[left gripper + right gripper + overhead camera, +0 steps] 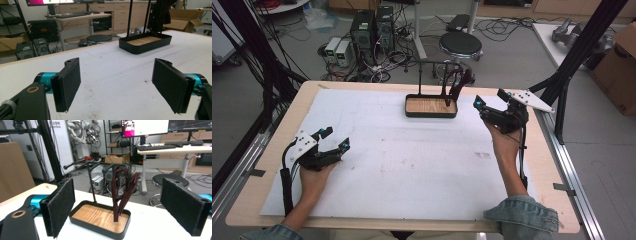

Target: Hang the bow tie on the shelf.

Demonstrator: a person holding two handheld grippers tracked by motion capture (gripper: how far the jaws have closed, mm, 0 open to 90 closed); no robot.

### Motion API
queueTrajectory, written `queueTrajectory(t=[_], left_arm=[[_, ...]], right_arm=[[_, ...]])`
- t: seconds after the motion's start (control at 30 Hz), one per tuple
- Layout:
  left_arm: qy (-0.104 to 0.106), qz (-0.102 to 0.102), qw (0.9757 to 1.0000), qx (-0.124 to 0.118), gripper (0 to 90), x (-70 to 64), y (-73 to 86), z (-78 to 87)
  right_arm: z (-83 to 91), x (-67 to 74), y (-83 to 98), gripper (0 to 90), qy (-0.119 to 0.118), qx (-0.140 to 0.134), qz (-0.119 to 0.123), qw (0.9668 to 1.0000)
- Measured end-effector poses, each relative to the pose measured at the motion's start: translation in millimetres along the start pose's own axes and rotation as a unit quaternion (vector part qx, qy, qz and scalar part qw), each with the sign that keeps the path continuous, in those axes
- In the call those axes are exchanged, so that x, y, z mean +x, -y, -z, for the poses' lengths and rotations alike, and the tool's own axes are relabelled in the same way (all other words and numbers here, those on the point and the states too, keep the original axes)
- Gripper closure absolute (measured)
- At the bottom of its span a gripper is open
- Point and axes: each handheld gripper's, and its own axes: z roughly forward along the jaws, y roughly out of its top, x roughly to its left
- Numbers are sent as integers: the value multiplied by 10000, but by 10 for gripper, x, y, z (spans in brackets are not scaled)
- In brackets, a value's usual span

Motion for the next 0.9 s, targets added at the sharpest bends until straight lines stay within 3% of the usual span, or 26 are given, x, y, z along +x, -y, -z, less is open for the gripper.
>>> queueTrajectory(t=[0.37,0.4,0.43,0.47,0.57,0.6,0.73,0.9], left_arm=[[-6,-12,10000,8,234,-1,0,0],[-2,-14,10000,13,234,-1,-1,1],[-2,-14,10000,13,234,-1,-1,1],[-8,-12,10000,2,234,-2,0,-1],[-5,-12,10000,7,234,-1,0,0],[-4,-10,10000,3,234,-1,0,0],[-2,-9,10000,4,234,-1,0,0],[2,-13,10000,16,234,-1,-1,1]], right_arm=[[207,50,374,117,-46,-140,81,9999],[215,64,414,117,-106,136,78,9998],[215,64,414,117,-106,136,78,9998],[239,99,488,117,-102,14,161,9998],[260,135,557,117,-101,30,262,9996],[282,178,635,118,-22,60,477,9988],[337,238,762,120,54,-28,712,9974],[431,250,909,118,33,-135,626,9979]])
